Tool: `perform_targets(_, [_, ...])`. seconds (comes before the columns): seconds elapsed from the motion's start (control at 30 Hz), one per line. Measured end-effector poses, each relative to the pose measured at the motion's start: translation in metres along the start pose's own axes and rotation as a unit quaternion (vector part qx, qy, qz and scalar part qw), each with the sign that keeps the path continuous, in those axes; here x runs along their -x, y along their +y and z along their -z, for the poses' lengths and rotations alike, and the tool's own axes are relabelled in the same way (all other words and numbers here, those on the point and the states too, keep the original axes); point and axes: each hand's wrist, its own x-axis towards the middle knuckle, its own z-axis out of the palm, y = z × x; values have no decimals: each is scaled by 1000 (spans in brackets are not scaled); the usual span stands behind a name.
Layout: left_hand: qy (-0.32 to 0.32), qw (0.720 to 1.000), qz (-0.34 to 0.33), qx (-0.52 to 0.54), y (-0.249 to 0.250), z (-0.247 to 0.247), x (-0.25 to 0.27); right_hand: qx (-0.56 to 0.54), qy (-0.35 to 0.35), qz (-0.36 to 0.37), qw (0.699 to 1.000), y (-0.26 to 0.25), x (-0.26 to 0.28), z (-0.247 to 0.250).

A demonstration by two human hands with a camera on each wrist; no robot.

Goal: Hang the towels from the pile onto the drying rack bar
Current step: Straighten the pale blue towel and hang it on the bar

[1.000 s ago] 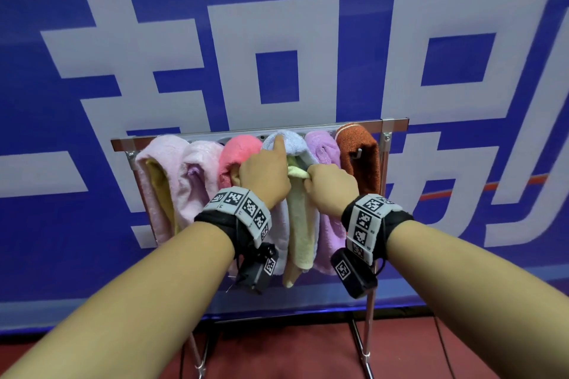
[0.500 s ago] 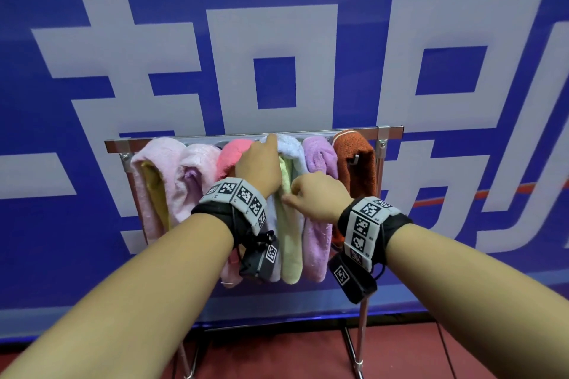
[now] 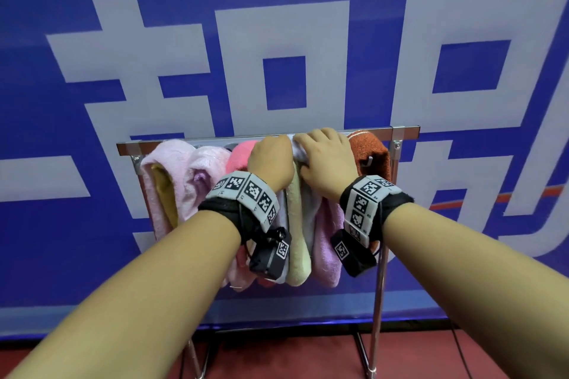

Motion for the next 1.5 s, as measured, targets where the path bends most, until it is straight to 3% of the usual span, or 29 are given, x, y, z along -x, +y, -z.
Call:
perform_targets(0.23, [30, 998, 10, 45, -4, -7, -11, 14, -42, -4, 999, 12, -6, -3])
perform_targets(0.43, [-7, 996, 6, 94, -7, -12, -15, 23, -88, -11, 996, 11, -14, -6])
perform_targets(0.73, [10, 999, -24, -47, -5, -11, -1, 21, -140, -15, 990, 7, -11, 6])
perform_targets(0.87, [-34, 993, -6, -110, -5, -5, 12, 12, -170, -28, 985, 5, -8, 10])
perform_targets(0.97, [-26, 994, 22, -102, -7, 2, 22, 8, -168, -21, 986, 3, -4, 20])
perform_targets(1.5, [-11, 1000, 10, -10, 2, 77, 100, -71, -136, -1, 988, -36, 59, 100])
